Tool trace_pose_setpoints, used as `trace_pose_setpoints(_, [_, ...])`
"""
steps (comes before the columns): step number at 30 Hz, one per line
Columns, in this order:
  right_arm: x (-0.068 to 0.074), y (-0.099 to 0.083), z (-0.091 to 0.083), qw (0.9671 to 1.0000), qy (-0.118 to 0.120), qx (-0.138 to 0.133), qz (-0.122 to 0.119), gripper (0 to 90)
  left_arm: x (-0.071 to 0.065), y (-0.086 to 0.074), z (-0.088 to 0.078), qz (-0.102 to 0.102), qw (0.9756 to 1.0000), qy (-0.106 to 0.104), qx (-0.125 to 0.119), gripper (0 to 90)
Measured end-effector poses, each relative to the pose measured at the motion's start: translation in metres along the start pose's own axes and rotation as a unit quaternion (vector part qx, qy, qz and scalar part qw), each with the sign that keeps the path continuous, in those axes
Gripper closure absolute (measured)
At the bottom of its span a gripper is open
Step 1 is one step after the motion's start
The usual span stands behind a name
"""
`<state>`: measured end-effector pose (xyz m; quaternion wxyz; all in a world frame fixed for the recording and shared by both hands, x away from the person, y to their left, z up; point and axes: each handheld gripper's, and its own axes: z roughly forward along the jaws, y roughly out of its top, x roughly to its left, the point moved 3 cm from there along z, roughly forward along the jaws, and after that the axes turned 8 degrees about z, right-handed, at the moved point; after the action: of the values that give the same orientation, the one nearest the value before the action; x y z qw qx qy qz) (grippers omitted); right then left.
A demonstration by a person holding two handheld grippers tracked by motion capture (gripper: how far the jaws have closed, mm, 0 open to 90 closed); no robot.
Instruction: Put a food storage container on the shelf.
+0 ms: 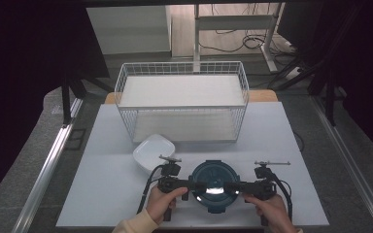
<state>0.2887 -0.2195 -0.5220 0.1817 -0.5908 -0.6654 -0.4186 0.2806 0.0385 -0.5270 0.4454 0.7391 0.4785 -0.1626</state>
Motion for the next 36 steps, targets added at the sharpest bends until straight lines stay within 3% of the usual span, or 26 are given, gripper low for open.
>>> trace_pose_setpoints(17, [0.005, 0.000, -0.013, 0.9993, -0.001, -0.038, 0.006, 35.4, -0.010, 0.001, -0.009, 0.013, 0.9996, 0.006, -0.024, 39.3])
trace_pose_setpoints(31, [0.016, 0.000, -0.019, 0.9980, -0.007, -0.054, -0.031, 36.3, -0.015, 0.003, -0.018, 0.034, 0.9989, 0.006, -0.033, 41.5])
trace_pose_setpoints(36, [0.022, 0.000, -0.022, 0.9970, -0.008, -0.062, -0.046, 36.3, -0.019, 0.005, -0.022, 0.050, 0.9979, 0.009, -0.041, 41.5])
